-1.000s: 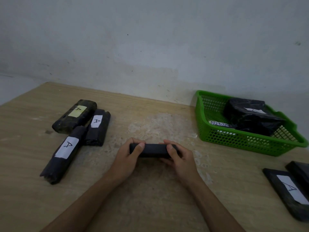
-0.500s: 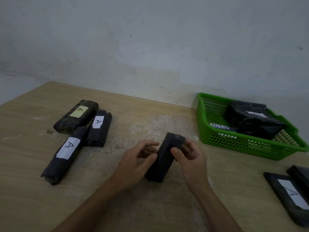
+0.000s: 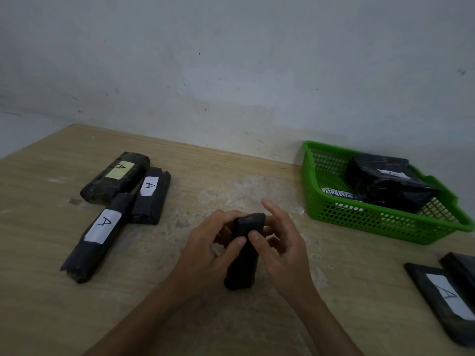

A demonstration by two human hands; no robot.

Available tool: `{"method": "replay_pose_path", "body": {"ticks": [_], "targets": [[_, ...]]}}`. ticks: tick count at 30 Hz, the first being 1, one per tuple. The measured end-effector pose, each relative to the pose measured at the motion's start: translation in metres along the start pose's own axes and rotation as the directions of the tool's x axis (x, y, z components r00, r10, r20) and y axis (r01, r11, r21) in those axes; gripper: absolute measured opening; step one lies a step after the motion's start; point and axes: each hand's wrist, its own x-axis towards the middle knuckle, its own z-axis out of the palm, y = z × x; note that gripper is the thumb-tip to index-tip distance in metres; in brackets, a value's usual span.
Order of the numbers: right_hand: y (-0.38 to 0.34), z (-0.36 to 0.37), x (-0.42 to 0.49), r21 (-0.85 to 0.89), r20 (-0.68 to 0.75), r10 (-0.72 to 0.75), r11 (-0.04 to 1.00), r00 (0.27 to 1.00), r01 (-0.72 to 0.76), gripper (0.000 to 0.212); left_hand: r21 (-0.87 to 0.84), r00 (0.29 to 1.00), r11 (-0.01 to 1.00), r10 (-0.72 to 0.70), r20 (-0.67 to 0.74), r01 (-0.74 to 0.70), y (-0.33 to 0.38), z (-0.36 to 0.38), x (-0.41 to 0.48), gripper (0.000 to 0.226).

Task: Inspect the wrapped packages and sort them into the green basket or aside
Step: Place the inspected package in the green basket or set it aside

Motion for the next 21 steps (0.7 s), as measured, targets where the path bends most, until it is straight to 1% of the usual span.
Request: {"method": "replay_pose_path", "body": {"ticks": [3,6,9,12,13,16,18,19,20,21], "targets": [[-0.0007,-0.0007,0.0014,-0.102,0.002,-0.105,0.989,0.994,0.105,0.025,-0.04,1.0,0.999,-0.014,0.017,0.015,0.0014,0.0002,0.0002,0.036],[-0.003,-0.0005,0.0023,-0.125,0.003,-0.121,0.985,0.993,0.12,0.016,-0.056,0.999,0.998,-0.015,0.034,0.017,0.0011,-0.0005,0.0001,0.033],[-0.0028,-0.0021,0.0022,-0.125,0.027,-0.114,0.985,0.993,0.117,0.019,-0.043,1.0,0.999,0.001,0.027,0.0,0.0011,-0.0012,0.0006,0.03],[-0.0016,-0.0062,0.003,-0.101,0.043,-0.062,0.993,0.997,0.066,0.04,-0.042,0.999,0.999,0.015,0.029,-0.014,-0.0006,-0.0014,0.0016,0.031],[-0.0019,-0.0073,0.0033,-0.105,0.044,-0.058,0.993,0.997,0.063,0.043,-0.05,0.999,0.999,0.01,0.036,-0.008,-0.0016,-0.002,0.0018,0.033],[-0.0059,-0.0081,0.0037,-0.145,0.03,-0.134,0.98,0.991,0.137,0.035,-0.114,0.999,0.993,-0.017,0.048,0.023,-0.004,-0.0054,0.0016,0.038],[-0.0089,-0.0068,0.0038,-0.148,0.026,-0.191,0.97,0.981,0.193,0.032,-0.192,0.995,0.977,-0.087,0.04,0.093,-0.0052,-0.0081,0.0013,0.043],[-0.0089,-0.0061,0.0037,-0.148,0.031,-0.221,0.963,0.975,0.223,0.031,-0.213,0.986,0.962,-0.166,0.032,0.169,-0.0054,-0.0085,0.0014,0.044],[-0.0086,-0.0054,0.0037,-0.154,0.038,-0.255,0.954,0.966,0.258,0.033,-0.247,0.959,0.928,-0.282,0.028,0.28,-0.0038,-0.008,0.0028,0.039],[-0.008,-0.0045,0.0037,-0.163,0.045,-0.287,0.943,0.957,0.291,0.036,-0.328,0.906,0.849,-0.421,0.051,0.414,-0.0008,-0.0077,0.0056,0.032]]}}
